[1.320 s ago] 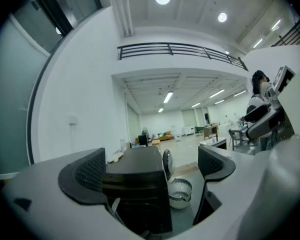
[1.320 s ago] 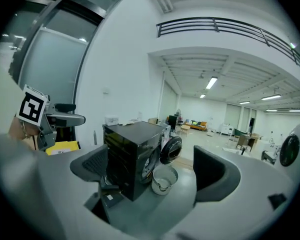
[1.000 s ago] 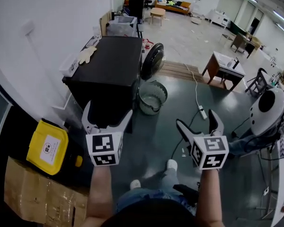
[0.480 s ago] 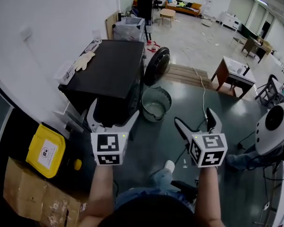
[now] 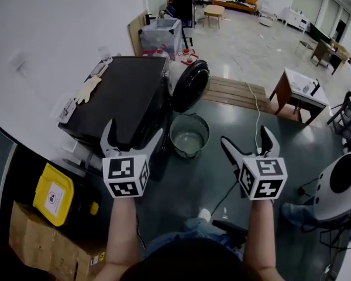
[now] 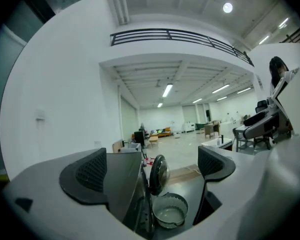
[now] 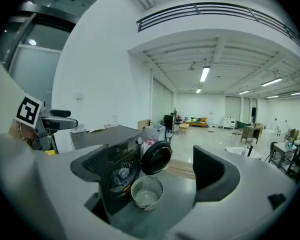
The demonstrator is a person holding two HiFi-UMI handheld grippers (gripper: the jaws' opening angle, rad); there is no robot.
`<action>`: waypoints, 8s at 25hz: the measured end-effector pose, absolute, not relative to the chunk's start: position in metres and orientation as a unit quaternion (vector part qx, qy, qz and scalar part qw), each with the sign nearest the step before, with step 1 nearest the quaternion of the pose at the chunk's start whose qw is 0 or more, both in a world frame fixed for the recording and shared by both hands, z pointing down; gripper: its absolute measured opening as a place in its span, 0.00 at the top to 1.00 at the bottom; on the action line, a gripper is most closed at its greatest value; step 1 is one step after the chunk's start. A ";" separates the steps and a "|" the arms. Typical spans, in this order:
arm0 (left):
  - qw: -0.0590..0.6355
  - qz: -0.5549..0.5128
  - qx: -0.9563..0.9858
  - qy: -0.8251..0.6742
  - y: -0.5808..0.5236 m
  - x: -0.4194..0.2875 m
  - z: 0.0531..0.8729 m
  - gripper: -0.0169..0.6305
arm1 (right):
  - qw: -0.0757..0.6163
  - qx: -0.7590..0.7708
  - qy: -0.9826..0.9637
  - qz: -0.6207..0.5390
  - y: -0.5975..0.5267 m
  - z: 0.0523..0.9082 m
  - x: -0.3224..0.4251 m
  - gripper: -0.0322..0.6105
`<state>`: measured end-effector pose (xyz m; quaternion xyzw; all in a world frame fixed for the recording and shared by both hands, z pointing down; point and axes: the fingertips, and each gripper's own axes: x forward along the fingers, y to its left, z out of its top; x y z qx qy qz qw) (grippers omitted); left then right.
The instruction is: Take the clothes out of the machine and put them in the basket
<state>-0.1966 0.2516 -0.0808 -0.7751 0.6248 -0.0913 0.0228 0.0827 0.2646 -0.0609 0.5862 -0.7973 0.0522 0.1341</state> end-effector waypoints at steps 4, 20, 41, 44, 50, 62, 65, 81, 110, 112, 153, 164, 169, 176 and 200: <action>-0.014 -0.118 -0.773 0.623 0.224 -0.157 -0.042 0.10 | 0.165 0.575 -0.798 0.074 0.232 -0.031 0.125 0.13; -0.040 -0.195 -0.766 0.611 0.128 -0.102 0.017 0.10 | 0.182 0.594 -0.767 0.157 0.156 0.045 0.205 0.13; -0.268 -0.291 -0.787 0.473 -0.019 -0.096 0.208 0.22 | 0.253 0.572 -0.700 0.343 0.013 0.181 0.114 0.17; -0.291 -0.311 -0.779 0.460 -0.032 -0.096 0.236 0.22 | 0.229 0.571 -0.682 0.396 0.002 0.202 0.102 0.17; -0.317 -0.346 -0.770 0.432 -0.040 -0.099 0.290 0.22 | 0.213 0.559 -0.663 0.450 -0.010 0.251 0.075 0.17; -0.345 -0.377 -0.726 0.461 -0.049 -0.124 0.392 0.22 | 0.282 0.510 -0.656 0.480 -0.006 0.384 0.057 0.17; -0.333 -0.403 -0.706 0.478 -0.054 -0.140 0.425 0.22 | 0.316 0.499 -0.660 0.464 -0.014 0.427 0.058 0.17; -0.304 -0.472 -0.531 0.634 -0.054 -0.276 0.540 0.22 | 0.364 0.433 -0.696 0.443 -0.040 0.555 -0.003 0.20; -0.300 -0.529 -0.448 0.655 -0.046 -0.302 0.580 0.89 | 0.423 0.363 -0.710 0.430 -0.043 0.598 -0.024 0.41; -0.305 -0.521 -0.463 0.649 -0.049 -0.285 0.576 0.89 | 0.420 0.371 -0.705 0.435 -0.043 0.598 -0.015 0.44; -0.334 -0.392 -0.691 0.507 -0.156 0.007 0.509 0.66 | 0.388 0.493 -0.629 0.459 -0.082 0.568 0.146 0.44; -0.290 -0.481 -0.621 0.546 -0.122 -0.094 0.546 0.14 | 0.401 0.472 -0.633 0.464 -0.066 0.579 0.116 0.44; -0.289 -0.500 -0.582 0.572 -0.106 -0.153 0.552 0.13 | 0.406 0.456 -0.643 0.463 -0.062 0.582 0.092 0.44; -0.291 -0.515 -0.540 0.599 -0.093 -0.217 0.562 0.12 | 0.413 0.437 -0.653 0.460 -0.062 0.592 0.056 0.44; -0.392 -0.496 -0.498 0.594 -0.076 -0.297 0.655 0.12 | 0.411 0.419 -0.678 0.443 -0.045 0.635 0.019 0.52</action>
